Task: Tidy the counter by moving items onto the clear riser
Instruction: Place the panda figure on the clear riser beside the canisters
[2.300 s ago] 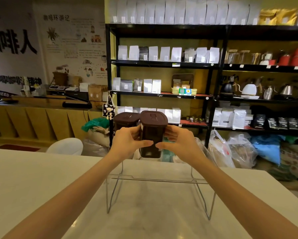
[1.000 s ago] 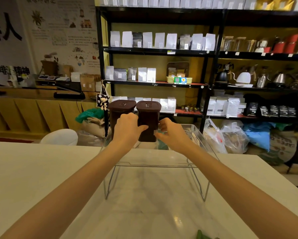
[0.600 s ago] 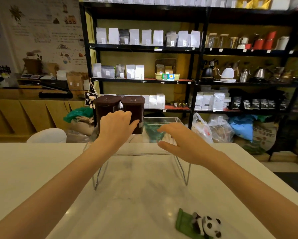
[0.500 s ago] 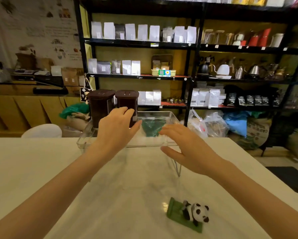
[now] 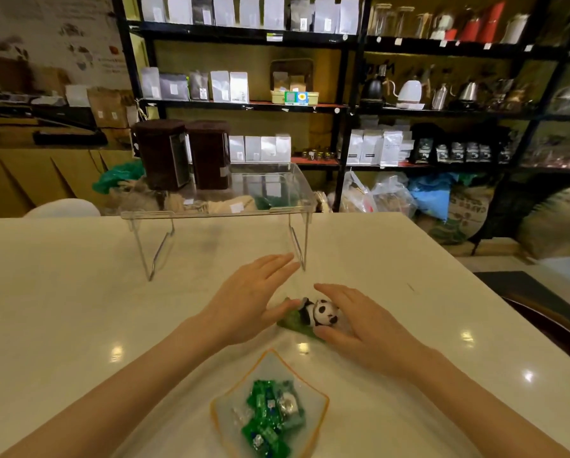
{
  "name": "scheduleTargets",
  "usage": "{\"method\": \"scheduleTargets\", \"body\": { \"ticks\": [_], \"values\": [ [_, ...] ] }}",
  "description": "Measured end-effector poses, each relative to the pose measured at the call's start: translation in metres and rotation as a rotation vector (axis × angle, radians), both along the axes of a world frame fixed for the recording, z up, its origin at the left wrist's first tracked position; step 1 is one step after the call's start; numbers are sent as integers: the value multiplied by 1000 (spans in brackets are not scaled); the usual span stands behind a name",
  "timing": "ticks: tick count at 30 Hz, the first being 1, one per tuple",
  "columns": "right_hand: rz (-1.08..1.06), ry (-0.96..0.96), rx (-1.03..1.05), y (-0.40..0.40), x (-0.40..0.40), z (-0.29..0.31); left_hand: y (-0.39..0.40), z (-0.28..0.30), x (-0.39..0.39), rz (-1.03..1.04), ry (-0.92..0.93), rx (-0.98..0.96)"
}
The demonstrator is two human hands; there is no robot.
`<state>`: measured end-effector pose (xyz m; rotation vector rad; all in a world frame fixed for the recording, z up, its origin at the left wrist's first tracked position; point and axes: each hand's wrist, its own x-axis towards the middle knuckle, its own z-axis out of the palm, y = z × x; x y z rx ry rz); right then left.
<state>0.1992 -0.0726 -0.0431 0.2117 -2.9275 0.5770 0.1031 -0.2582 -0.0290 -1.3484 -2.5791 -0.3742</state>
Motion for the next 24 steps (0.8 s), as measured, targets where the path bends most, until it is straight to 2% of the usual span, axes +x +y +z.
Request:
{"method": "scheduleTargets", "body": {
  "ticks": [4,9,13,19,24],
  "values": [
    [-21,0,-55,-2,2,-10,3,-20,-2,5,-266,-83],
    [-42,25,-92,-2,0,-13,3,-30,-5,17,-359,-122],
    [-44,25,-140,0,-3,-10,4,-28,-9,11,-349,-106],
    [-31,-74,-237,8,-14,-1,6,-20,-12,-7,-292,-114],
    [-17,-71,-378,12,-18,31,1,5,-14,-12,-221,-20]
  ]
}}
